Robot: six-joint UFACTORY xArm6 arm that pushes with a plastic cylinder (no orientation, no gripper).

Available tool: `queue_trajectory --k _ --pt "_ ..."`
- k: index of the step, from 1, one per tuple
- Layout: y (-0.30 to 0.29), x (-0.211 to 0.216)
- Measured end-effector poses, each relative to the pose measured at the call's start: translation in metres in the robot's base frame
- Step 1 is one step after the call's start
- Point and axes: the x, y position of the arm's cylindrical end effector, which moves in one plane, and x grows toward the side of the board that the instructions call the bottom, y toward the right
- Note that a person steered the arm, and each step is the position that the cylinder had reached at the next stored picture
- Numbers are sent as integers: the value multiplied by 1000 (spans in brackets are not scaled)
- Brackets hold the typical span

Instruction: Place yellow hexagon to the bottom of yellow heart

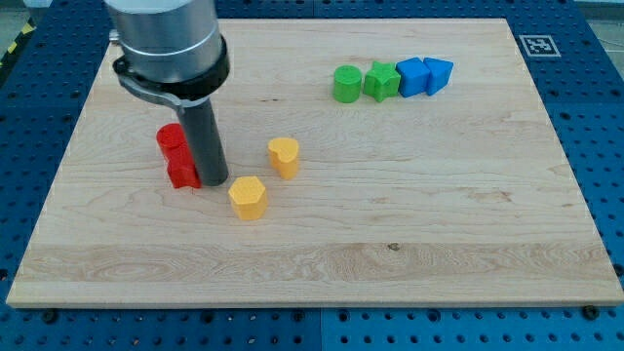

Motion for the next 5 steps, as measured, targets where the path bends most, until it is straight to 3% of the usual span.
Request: queue_trajectory --k 3,5 --pt "4 38" --pt "45 45"
